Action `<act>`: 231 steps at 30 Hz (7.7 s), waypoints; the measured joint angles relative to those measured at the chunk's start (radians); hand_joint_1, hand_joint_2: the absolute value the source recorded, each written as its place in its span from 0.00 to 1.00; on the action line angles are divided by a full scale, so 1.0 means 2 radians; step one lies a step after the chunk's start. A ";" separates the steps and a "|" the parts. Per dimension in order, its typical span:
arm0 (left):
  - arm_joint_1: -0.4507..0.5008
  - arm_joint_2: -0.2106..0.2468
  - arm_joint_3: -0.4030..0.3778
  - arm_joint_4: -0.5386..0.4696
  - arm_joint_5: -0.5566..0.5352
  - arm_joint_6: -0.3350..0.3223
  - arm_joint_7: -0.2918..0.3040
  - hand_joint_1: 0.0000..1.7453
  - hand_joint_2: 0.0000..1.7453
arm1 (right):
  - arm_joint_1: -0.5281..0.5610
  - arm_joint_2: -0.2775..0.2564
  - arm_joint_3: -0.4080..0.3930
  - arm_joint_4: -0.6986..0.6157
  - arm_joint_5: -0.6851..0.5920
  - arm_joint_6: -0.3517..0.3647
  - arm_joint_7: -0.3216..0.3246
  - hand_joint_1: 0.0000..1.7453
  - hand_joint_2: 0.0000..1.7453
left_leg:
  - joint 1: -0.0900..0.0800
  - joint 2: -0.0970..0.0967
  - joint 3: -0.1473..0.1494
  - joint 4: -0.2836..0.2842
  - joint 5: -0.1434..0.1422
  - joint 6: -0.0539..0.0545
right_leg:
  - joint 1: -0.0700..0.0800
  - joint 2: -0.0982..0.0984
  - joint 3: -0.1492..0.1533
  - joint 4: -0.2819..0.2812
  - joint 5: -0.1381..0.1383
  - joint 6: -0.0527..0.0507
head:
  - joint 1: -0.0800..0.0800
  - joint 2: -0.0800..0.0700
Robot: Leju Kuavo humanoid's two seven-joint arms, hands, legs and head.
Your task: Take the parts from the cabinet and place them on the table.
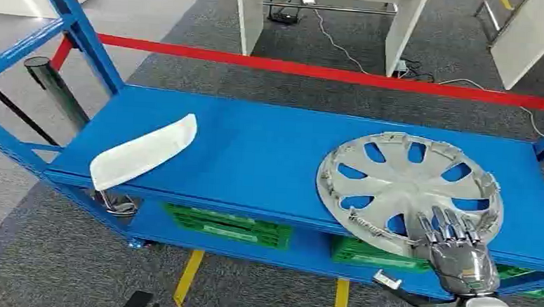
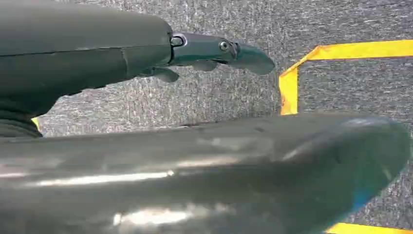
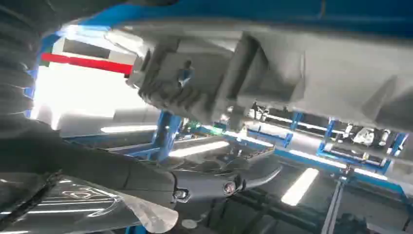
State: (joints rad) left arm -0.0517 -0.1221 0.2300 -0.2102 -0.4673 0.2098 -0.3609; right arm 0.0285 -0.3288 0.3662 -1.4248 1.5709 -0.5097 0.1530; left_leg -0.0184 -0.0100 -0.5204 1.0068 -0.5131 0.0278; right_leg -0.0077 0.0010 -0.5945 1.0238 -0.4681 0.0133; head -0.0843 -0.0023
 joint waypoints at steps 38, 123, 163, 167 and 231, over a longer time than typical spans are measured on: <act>-0.001 -0.003 0.013 0.000 -0.005 0.000 -0.004 0.00 0.00 | 0.001 -0.010 0.008 0.034 0.000 -0.010 0.023 0.85 1.00 | 0.000 0.000 0.000 0.000 0.000 0.000 | 0.000 0.000 0.000 0.000 0.000 0.000 | 0.000 0.000; 0.001 -0.006 0.037 0.000 -0.043 0.084 -0.128 0.00 1.00 | -0.012 -0.091 0.088 -0.220 -0.069 0.017 -0.114 0.82 1.00 | -0.001 0.000 0.000 0.000 0.000 0.000 | -0.001 -0.001 0.001 0.000 0.000 0.000 | 0.000 0.000; 0.001 -0.009 0.050 0.000 -0.047 0.097 -0.096 0.00 1.00 | -0.008 -0.105 0.133 -0.237 -0.061 0.008 -0.101 0.82 1.00 | -0.001 0.000 0.000 0.000 0.000 0.000 | -0.001 -0.001 0.000 0.000 0.000 0.000 | 0.000 0.000; 0.003 -0.009 0.050 0.000 -0.047 0.096 -0.091 0.00 1.00 | 0.008 -0.112 0.133 -0.251 -0.072 0.004 -0.101 0.82 1.00 | -0.001 0.000 -0.001 0.000 -0.001 0.000 | -0.001 -0.001 0.000 0.000 0.000 0.001 | 0.000 0.000; -0.005 -0.015 0.077 0.000 -0.049 0.099 -0.043 0.00 1.00 | 0.020 -0.118 0.150 -0.264 -0.081 -0.001 -0.115 0.82 1.00 | 0.001 0.009 -0.026 -0.005 0.029 0.008 | -0.008 -0.003 0.005 0.056 -0.028 0.027 | 0.005 0.000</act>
State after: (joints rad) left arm -0.0618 -0.1514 0.3838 -0.2106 -0.5657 0.4086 -0.4459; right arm 0.0689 -0.5650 0.6657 -1.9535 1.4092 -0.5108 -0.0778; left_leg -0.0157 0.0089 -0.5733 0.9969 -0.4543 0.0432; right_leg -0.0233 -0.0046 -0.5849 1.1364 -0.5235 0.0681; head -0.0752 -0.0023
